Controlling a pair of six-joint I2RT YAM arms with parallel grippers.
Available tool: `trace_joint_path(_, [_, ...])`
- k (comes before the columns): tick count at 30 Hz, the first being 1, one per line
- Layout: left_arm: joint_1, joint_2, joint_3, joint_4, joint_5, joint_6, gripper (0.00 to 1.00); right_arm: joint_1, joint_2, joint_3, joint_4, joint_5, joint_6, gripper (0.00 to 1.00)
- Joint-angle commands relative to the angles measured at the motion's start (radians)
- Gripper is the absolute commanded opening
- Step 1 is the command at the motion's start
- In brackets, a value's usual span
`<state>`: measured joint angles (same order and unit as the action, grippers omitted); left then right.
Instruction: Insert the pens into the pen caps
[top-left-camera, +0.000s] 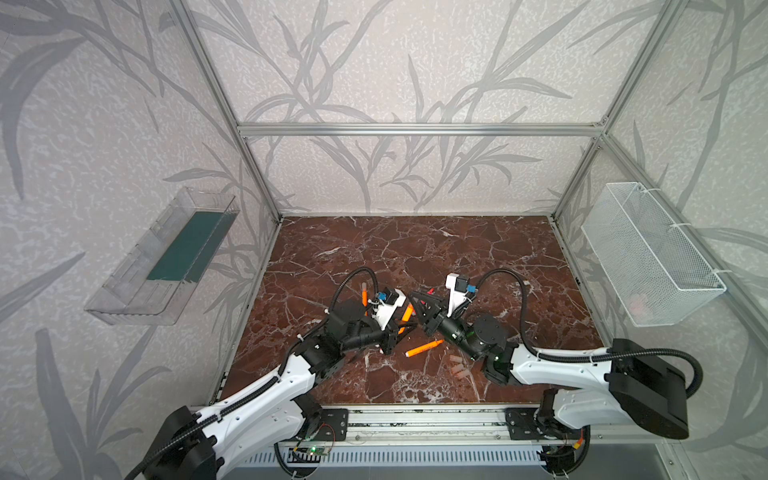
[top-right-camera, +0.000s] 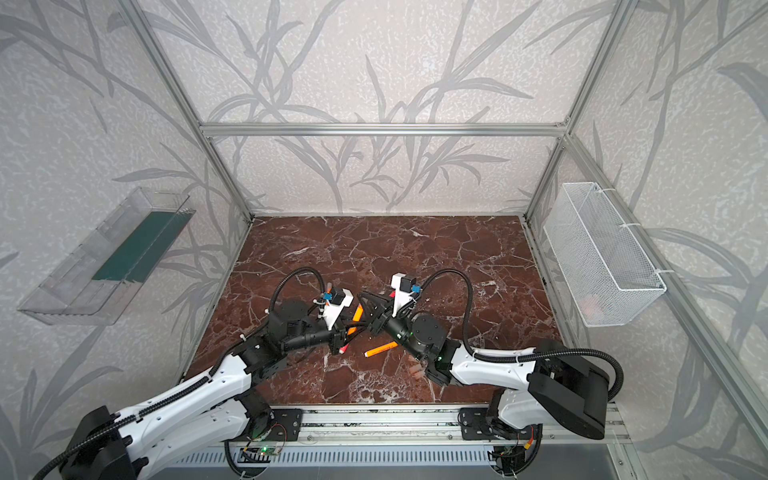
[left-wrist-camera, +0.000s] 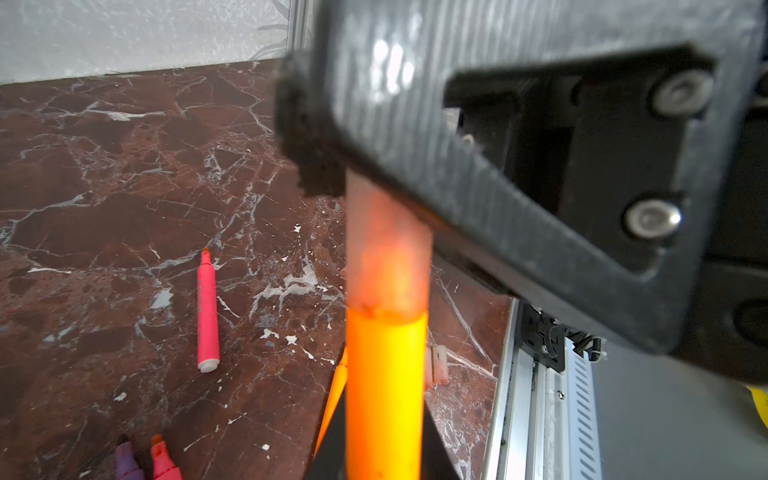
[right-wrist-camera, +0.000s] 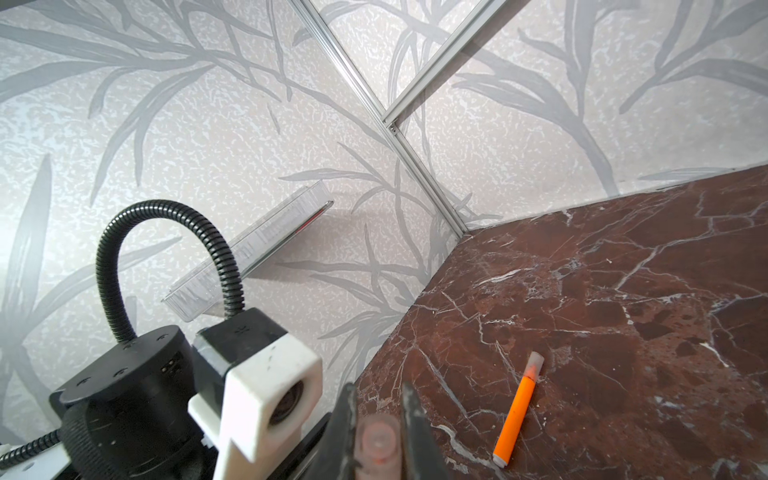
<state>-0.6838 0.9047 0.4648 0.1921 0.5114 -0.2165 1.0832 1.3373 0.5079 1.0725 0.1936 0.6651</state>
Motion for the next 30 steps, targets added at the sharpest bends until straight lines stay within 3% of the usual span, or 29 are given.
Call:
trace_joint_path(1, [0.081,-0.027,0.098,0.253,-0.256,-0.105,0.00,0.152,0.005,-0.018,-0.297,-0.146,-0.014,0.00])
trace_joint_path(7, [0.080,0.011,0.088,0.244,-0.410,-0.065,0.00,0.188,0.037,0.057,-0.457,-0.030,0.057,0.00])
trace_joint_path(11, [0.080,0.030,0.054,0.230,-0.401,-0.099,0.00,0.188,0.000,0.061,-0.505,0.097,0.044,0.02])
trace_joint_path(17, [0.080,0.106,-0.032,0.209,-0.394,-0.180,0.00,0.159,-0.224,0.042,-0.730,0.320,-0.022,0.51])
trace_joint_path(23, [0.082,0.164,-0.046,0.086,-0.489,-0.213,0.00,0.038,-0.496,-0.045,-0.884,0.401,-0.066,0.69])
trace_joint_path(30, [0.124,0.257,-0.031,0.004,-0.671,-0.238,0.00,-0.242,-0.684,-0.050,-1.156,0.423,-0.112,0.75])
